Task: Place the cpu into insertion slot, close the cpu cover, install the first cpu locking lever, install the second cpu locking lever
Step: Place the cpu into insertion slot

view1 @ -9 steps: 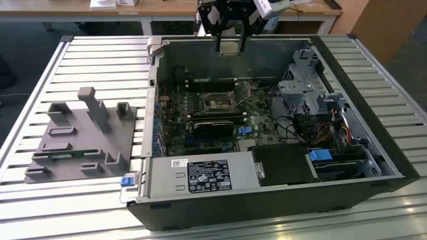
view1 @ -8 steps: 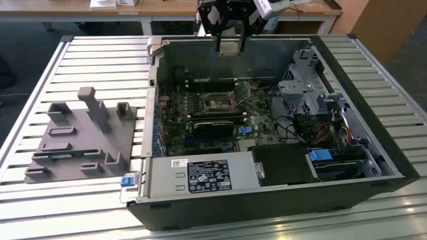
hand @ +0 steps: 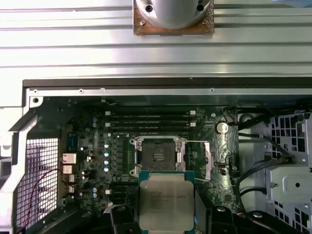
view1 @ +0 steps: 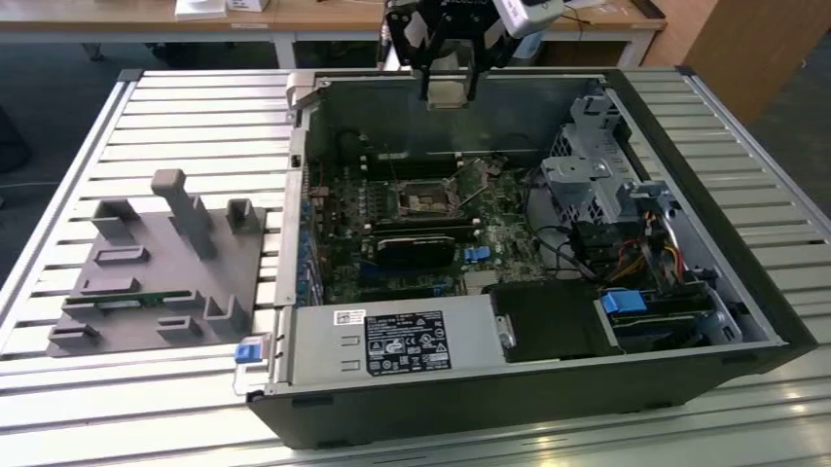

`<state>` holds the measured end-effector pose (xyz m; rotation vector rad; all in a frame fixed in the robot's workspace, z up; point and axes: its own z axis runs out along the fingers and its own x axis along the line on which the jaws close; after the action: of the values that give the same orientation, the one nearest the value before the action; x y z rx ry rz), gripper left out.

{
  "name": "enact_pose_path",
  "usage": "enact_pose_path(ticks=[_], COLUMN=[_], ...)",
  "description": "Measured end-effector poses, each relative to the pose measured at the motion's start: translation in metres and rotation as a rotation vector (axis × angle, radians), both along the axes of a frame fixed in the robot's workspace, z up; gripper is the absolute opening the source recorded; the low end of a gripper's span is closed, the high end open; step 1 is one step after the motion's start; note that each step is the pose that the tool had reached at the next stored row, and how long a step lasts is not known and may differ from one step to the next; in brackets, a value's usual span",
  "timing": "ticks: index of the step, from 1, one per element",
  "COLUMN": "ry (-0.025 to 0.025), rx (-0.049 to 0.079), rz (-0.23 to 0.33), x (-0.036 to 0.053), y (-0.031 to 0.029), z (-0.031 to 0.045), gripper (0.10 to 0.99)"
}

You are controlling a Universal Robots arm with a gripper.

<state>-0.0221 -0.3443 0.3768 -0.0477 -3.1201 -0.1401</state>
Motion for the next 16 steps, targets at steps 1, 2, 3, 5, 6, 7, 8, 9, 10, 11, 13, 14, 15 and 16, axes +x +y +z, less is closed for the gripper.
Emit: enact_pose_path(ticks=[1,2,3,5,6,7,8,9,10,11,13,14,15,16], ry=[0.0000,0.0000,0.0000,0.0000,0.0000,0.0000,0.0000,0.0000,0.0000,0.0000,0.0000,0.0000,0.0000,0.0000], rx=[0.000,0.000,0.000,0.000,0.000,0.000,0.000,0.000,0.000,0.000,0.000,0.000,0.000,0.000], rz=[-0.002,-0.003,-0.006,-0.010,-0.013,-0.015,-0.017,-0.019,-0.020,-0.022,-0.026,-0.027,-0.029,-0.031], x=[0.0000,0.0000,0.0000,0.0000,0.0000,0.0000,0.0000,0.0000,0.0000,0.0000,0.0000,0.0000,0.0000,0.0000], y=[0.0000,0.0000,0.0000,0.0000,0.0000,0.0000,0.0000,0.0000,0.0000,0.0000,0.0000,0.0000,0.0000,0.0000], z=[0.0000,0.0000,0.0000,0.0000,0.0000,0.0000,0.0000,0.0000,0.0000,0.0000,0.0000,0.0000,0.0000,0.0000], gripper=[0.541,0.541,0.541,0.541,0.541,0.541,0.541,0.541,0.541,0.541,0.541,0.541,0.541,0.541])
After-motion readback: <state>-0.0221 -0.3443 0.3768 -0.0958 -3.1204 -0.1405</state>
